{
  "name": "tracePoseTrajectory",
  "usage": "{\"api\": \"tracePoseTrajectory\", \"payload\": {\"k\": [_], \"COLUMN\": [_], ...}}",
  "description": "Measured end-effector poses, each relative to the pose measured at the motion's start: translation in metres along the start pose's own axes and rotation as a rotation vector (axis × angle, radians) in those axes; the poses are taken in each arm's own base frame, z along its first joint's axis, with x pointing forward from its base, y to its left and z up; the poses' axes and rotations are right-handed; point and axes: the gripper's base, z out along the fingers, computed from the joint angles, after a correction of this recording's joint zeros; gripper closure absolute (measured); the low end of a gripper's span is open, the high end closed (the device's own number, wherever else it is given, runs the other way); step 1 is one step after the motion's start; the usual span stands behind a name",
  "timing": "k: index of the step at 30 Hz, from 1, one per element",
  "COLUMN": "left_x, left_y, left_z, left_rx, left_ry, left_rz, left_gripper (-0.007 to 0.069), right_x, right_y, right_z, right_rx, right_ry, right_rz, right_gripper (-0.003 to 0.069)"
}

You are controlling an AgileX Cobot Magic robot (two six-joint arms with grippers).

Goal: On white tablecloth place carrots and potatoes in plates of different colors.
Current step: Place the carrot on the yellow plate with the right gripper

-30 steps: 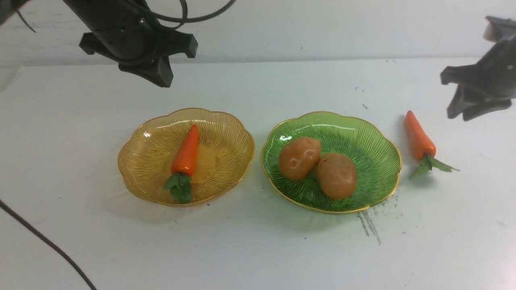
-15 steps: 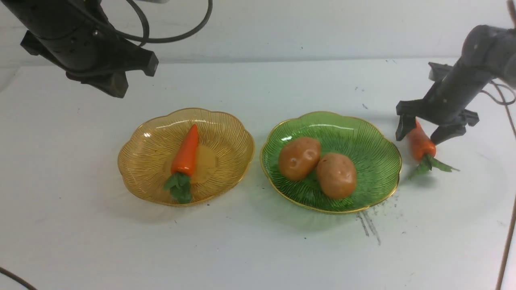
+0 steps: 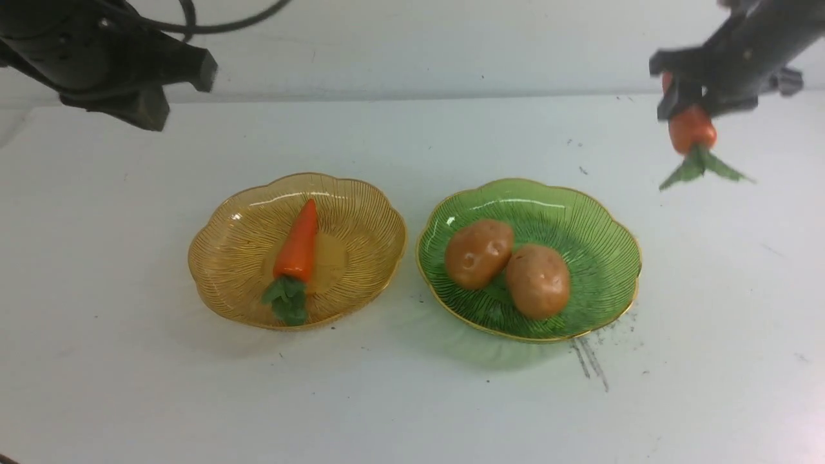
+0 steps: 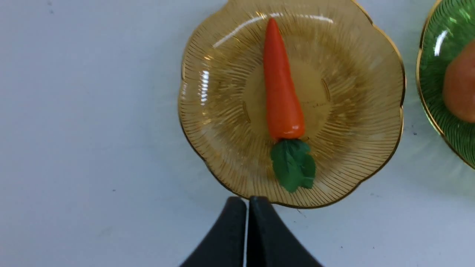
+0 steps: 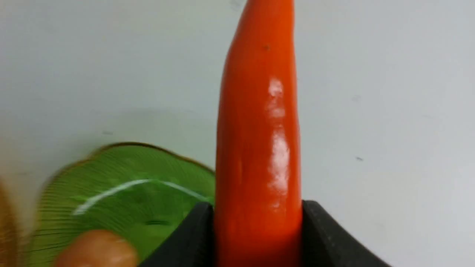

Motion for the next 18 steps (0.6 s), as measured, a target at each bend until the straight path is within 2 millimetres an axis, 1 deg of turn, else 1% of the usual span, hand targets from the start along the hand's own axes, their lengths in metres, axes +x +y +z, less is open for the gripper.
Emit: {"api": "tracePoseTrajectory", "payload": {"k": [1,2,3,5,6,7,10,12,14,16,17,18], "left_x": [0.004,0.007,0.011,0.021,0.027,0.033,0.05,0.057,0.064,0.07,0.07,0.072], "left_y": [0.006,0.01,0.013,0.018,0.02,0.022,0.024,0.025,0.025,0.026,0.026,0.026], "left_z": [-0.011,-0.017,-0.025,-0.033,-0.038,-0.044,-0.053,-0.058,-0.063,-0.066,-0.067,-0.069], "left_rx": [-0.016,-0.027,-0.036,-0.05,-0.057,-0.059,-0.067,-0.072,-0.073,-0.073,-0.073,-0.073], "left_ry": [-0.023,-0.035,-0.047,-0.055,-0.058,-0.065,-0.064,-0.069,-0.074,-0.08,-0.081,-0.086], "left_rz": [-0.021,-0.035,-0.052,-0.07,-0.076,-0.079,-0.09,-0.097,-0.103,-0.108,-0.108,-0.11], "left_gripper": [0.0628,0.0628,0.0628,0.0628,0.0628,0.0628,0.0628,0.0628,0.0628,0.0628,0.0628,0.0628], "right_x": [0.001,0.004,0.007,0.019,0.03,0.037,0.066,0.079,0.087,0.093,0.094,0.098], "right_y": [0.022,0.042,0.059,0.096,0.121,0.133,0.181,0.204,0.221,0.231,0.233,0.239], "right_z": [-0.015,-0.023,-0.026,-0.024,-0.017,-0.012,0.009,0.025,0.039,0.056,0.058,0.068], "right_rx": [-0.074,-0.132,-0.179,-0.271,-0.313,-0.332,-0.378,-0.394,-0.407,-0.418,-0.422,-0.436], "right_ry": [-0.023,-0.032,-0.031,-0.004,0.028,0.047,0.106,0.099,0.068,0.04,0.032,0.021], "right_rz": [-0.029,-0.061,-0.094,-0.158,-0.208,-0.237,-0.351,-0.388,-0.404,-0.404,-0.403,-0.39], "right_gripper": [0.0384,0.0384,0.0384,0.0384,0.0384,0.0384,0.0384,0.0384,0.0384,0.0384,0.0384,0.0384]}}
